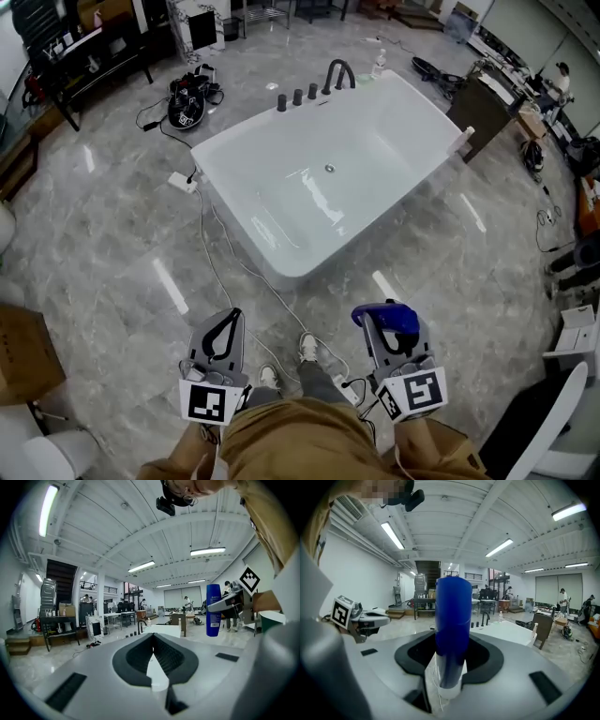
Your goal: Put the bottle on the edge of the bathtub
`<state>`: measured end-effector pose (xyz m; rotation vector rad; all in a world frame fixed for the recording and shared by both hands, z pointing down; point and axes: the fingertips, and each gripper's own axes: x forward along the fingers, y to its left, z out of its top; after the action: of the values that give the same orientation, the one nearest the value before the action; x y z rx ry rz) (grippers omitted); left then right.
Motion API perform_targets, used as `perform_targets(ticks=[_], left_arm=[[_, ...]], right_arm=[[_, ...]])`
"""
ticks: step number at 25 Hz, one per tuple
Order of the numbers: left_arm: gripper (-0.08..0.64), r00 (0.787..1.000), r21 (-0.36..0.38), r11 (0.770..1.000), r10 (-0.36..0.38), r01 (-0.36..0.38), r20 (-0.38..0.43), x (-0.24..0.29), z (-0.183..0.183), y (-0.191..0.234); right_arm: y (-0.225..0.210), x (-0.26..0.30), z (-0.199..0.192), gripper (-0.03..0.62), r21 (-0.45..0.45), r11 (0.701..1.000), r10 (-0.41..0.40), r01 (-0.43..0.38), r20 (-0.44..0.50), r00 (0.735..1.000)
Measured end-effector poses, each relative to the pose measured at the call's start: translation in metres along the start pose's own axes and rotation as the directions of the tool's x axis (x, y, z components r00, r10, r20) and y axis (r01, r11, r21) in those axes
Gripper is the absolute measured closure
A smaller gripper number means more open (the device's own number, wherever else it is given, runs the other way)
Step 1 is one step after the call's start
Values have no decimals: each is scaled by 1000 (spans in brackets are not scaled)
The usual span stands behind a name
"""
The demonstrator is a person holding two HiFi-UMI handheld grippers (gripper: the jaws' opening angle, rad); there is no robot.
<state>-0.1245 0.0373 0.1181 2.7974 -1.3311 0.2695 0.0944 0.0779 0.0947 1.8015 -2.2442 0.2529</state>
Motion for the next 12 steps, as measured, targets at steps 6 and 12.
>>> perform_targets(ticks=[6, 12], left_arm=[[554, 998, 10, 1000, 30, -30, -50, 55, -23, 12], [554, 995, 9, 999, 32, -31, -97, 101, -67, 20]], right_arm=[[-36, 80, -37, 425, -26, 999, 21, -22, -28, 999], [-62, 146, -86, 425, -16, 1000, 21, -22, -58, 998]])
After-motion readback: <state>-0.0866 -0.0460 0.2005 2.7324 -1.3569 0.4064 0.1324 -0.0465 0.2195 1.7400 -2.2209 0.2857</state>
